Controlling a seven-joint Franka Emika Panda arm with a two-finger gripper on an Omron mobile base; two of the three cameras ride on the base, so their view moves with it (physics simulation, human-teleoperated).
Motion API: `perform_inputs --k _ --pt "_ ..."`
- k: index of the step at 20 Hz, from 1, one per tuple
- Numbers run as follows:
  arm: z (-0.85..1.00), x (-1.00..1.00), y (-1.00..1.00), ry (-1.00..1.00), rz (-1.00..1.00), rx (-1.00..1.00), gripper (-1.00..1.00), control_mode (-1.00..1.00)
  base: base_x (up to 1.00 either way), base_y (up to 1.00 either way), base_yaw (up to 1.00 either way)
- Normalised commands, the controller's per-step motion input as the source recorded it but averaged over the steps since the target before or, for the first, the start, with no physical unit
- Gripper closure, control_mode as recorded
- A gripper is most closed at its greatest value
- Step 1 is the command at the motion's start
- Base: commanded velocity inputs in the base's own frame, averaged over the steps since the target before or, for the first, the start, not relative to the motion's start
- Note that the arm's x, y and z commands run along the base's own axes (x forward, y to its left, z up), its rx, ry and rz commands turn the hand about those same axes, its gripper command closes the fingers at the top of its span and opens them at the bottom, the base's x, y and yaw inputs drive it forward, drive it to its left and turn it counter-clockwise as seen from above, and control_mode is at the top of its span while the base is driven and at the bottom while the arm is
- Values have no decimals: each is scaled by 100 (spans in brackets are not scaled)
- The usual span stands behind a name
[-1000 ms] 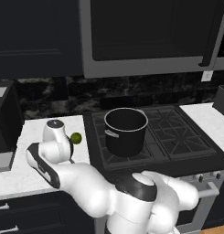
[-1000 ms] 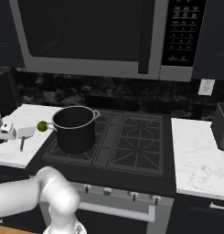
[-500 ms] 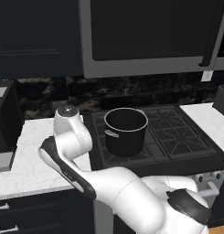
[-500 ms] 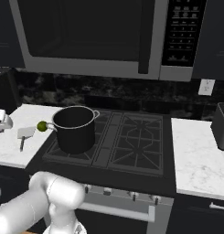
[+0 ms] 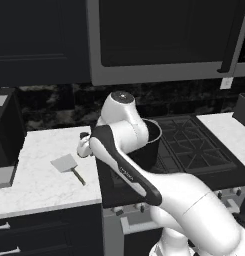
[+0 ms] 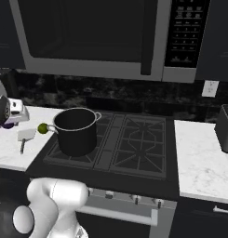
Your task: Put the eggplant and lime in the pot. Retrieve the spatula and lightly stir the vegetables in the pot.
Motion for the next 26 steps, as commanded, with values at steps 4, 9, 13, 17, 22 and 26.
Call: perform_inputs --k 4,9,13,17,22,26 --pt "21 8 -79 10 3 0 100 -100 0 0 0" --pt "-1 15 -10 10 3 -1 100 -100 0 0 0" --pt "8 4 -86 -4 27 1 100 -100 0 0 0" --pt "0 3 -96 -1 32 -12 100 -100 0 0 0" --pt "1 35 -67 2 14 -18 100 -100 0 0 0" --pt "32 33 -46 0 0 -16 100 -100 0 0 0"
